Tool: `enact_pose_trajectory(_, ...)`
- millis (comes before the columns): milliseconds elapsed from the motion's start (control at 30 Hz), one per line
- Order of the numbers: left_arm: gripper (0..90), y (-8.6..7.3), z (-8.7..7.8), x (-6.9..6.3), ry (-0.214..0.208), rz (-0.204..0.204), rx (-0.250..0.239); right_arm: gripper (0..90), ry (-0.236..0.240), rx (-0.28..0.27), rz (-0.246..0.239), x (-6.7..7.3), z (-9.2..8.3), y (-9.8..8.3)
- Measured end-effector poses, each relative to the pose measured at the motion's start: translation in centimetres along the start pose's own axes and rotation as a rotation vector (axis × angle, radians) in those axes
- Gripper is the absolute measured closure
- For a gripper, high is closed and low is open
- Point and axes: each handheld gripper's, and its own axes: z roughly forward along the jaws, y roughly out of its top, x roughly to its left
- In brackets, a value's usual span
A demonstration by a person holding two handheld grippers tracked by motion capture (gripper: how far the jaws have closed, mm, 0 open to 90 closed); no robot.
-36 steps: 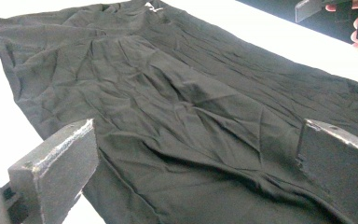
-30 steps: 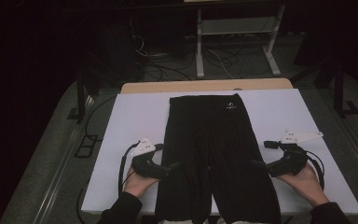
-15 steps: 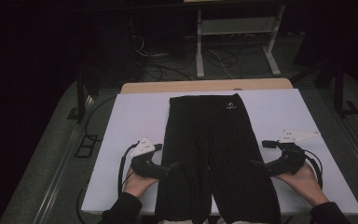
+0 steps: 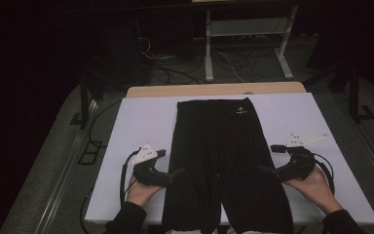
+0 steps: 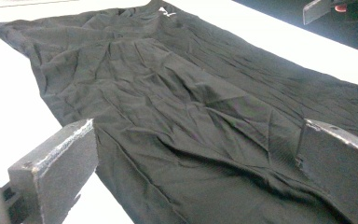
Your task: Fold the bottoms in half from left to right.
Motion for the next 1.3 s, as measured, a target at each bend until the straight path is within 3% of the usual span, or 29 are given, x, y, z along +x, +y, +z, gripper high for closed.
enact_pose_trajectory(600, 0.0, 0.0, 0.1, -0.3, -0.012, 0.002, -0.002, 0.0, 0.018, 0.055, -0.036, -0.4, 2.0, 3.8)
enact_pose_trajectory(1300, 0.0, 0.0, 0.1, -0.3, -0.013, 0.0, -0.002, 0.0, 0.013, 0.052, -0.042, -1.8, 3.7, 6.7)
